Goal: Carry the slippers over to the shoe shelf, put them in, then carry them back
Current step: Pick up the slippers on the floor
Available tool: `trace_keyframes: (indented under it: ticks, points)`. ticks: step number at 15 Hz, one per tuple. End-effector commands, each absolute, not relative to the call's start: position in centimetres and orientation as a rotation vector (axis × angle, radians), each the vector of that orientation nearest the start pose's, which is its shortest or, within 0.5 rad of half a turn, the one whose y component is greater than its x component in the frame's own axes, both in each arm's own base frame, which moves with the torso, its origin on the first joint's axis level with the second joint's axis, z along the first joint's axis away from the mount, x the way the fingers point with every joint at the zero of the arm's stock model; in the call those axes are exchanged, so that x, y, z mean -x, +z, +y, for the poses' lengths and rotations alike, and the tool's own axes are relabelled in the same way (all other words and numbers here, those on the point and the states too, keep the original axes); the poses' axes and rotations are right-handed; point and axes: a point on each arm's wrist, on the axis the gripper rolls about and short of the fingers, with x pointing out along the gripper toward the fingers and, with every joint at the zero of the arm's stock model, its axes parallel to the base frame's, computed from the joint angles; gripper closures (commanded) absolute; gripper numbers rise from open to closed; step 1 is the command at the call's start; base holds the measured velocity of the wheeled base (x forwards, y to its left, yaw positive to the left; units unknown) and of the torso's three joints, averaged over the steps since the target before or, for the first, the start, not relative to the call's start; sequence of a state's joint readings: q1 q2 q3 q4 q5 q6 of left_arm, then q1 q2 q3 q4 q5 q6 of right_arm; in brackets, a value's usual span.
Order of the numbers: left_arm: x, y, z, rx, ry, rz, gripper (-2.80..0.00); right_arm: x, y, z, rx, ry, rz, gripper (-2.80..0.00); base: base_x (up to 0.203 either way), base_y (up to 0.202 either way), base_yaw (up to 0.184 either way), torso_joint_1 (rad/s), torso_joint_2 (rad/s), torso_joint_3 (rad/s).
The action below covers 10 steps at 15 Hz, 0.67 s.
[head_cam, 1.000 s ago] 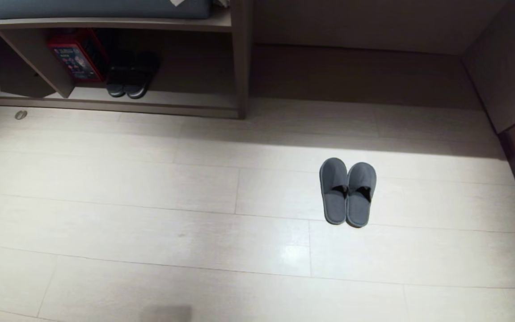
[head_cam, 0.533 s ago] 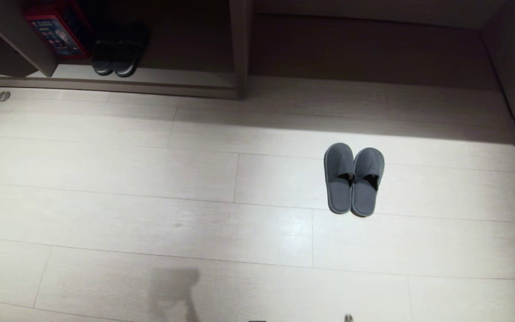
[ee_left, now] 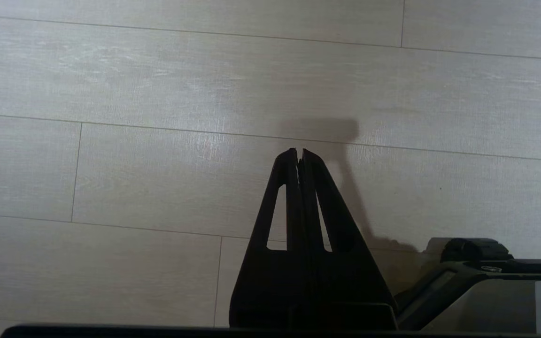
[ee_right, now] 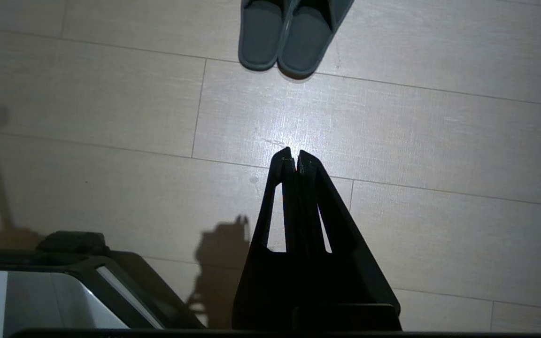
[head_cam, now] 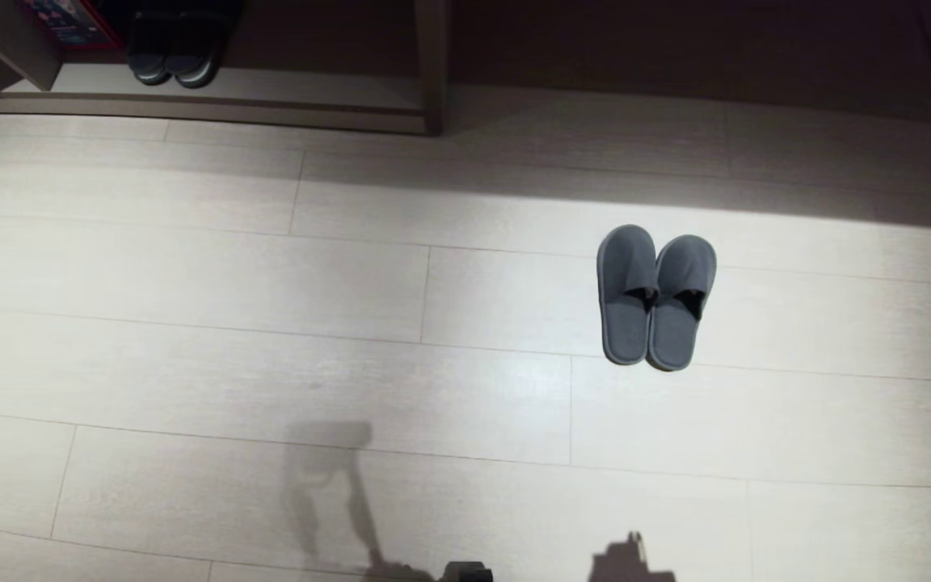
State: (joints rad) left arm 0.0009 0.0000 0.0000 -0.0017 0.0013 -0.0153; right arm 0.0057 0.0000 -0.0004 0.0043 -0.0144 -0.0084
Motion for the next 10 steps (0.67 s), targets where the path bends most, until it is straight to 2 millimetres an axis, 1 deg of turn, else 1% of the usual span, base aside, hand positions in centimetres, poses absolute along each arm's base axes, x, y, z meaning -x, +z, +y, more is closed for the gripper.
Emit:
trace_keyframes:
  ticks: [1, 10]
  points:
    - [2.27, 7.52, 0.0, 0.015, 0.002, 0.0, 0.0, 2.27, 7.5, -0.05, 0.006, -0.009, 0.006, 0.0, 0.0, 0.0, 0.0, 0.004, 0.01, -0.193]
    - [2.27, 7.52, 0.0, 0.017, 0.003, 0.0, 0.0, 2.27, 7.5, -0.04, 0.015, -0.005, 0.006, 0.0, 0.0, 0.0, 0.0, 0.002, 0.0, -0.197]
